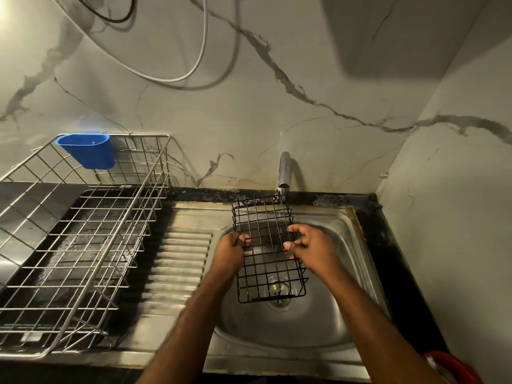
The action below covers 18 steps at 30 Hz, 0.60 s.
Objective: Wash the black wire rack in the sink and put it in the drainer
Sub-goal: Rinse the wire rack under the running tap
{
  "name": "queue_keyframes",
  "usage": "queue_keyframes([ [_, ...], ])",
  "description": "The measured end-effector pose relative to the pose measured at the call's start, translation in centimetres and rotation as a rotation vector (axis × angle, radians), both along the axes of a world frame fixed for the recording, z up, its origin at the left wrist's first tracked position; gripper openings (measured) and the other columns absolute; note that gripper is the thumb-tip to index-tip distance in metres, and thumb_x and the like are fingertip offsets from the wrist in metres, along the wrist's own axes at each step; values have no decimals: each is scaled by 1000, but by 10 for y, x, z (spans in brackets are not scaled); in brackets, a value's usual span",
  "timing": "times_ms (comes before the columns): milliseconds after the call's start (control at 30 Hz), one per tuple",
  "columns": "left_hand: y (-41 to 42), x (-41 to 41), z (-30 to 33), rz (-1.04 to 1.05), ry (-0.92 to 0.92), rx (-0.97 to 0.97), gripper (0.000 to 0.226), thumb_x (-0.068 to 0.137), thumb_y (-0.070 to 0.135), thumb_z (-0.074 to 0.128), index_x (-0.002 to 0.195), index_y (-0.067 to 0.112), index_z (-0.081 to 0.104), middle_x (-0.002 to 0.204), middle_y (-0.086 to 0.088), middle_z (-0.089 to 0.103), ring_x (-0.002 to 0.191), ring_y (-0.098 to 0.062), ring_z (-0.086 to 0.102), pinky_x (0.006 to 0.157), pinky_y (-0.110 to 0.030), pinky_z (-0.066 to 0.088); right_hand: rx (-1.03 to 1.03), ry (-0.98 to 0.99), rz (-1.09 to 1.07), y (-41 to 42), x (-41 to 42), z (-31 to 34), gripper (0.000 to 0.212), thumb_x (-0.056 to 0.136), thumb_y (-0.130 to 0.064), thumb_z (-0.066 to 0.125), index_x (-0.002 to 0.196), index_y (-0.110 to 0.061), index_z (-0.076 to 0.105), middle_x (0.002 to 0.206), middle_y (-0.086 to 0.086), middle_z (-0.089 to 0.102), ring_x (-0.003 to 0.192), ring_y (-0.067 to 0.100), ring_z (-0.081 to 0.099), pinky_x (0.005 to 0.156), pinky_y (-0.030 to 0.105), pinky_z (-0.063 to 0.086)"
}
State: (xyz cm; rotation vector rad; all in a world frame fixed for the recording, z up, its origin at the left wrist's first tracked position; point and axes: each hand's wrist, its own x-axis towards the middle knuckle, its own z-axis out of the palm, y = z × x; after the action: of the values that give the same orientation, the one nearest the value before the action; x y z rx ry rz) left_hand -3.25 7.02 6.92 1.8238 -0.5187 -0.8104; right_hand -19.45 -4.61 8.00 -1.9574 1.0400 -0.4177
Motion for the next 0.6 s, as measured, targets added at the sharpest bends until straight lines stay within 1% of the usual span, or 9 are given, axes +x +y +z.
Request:
queue_keyframes([
  [67,2,1,-1,15,-12,8,25,109,13,41,102,7,64,97,-5,67,88,-14,60,74,-24,47,14,-8,17,1,2,0,44,91,-19,71,133,-22,57,80,-7,75,68,-7,69,60,9,43],
  [167,5,1,-1,29,0,13,26,109,14,41,105,7,66,104,-10,70,93,-17,62,81,-29,49,15,-8,36,1,4,-2,44,91,-20,71,132,-22,57,79,-7,75,68,-5,70,61,11,44],
  [267,7,0,1,36,-5,13,25,109,15,42,105,8,65,106,-9,70,95,-18,63,86,-34,51,13,-14,32,0,4,-3,43,91,-20,71,132,-22,58,80,-7,75,67,-3,70,61,12,46],
  [333,6,-1,1,30,-14,10,26,109,16,42,103,9,66,106,-9,71,100,-23,65,91,-40,52,14,-20,26,-1,2,-3,42,92,-20,70,132,-22,58,82,-7,74,67,-4,70,57,7,45],
  [367,6,-1,1,25,-14,7,26,109,17,42,103,9,66,106,-10,71,101,-24,66,91,-41,52,18,-24,22,-1,1,-3,41,93,-20,69,132,-22,58,83,-7,74,67,-4,70,55,6,44],
  [433,3,-3,1,3,-17,15,27,109,17,41,102,10,66,105,-11,70,96,-20,64,84,-34,52,22,-41,5,-3,-3,-4,40,94,-18,67,132,-20,58,87,-6,75,68,-5,70,55,6,47],
  [533,-4,-7,3,-30,-53,19,24,110,14,42,104,7,64,98,-5,68,81,-8,60,62,-10,46,4,-62,-35,-6,-12,-4,38,94,-18,67,132,-16,59,95,-3,75,74,-4,71,62,13,55],
  [567,-7,-9,4,-46,-53,18,24,109,14,42,104,7,64,96,-3,67,79,-6,59,59,-7,44,-1,-71,-52,-7,-15,-4,38,95,-17,66,131,-15,60,97,-1,75,75,-3,71,64,14,56],
  [600,-10,-10,3,-56,-53,16,23,109,15,42,103,9,63,97,-3,68,80,-7,60,60,-9,46,-4,-83,-67,-8,-17,-4,37,95,-17,66,131,-15,60,99,1,75,76,-3,71,65,15,57],
])
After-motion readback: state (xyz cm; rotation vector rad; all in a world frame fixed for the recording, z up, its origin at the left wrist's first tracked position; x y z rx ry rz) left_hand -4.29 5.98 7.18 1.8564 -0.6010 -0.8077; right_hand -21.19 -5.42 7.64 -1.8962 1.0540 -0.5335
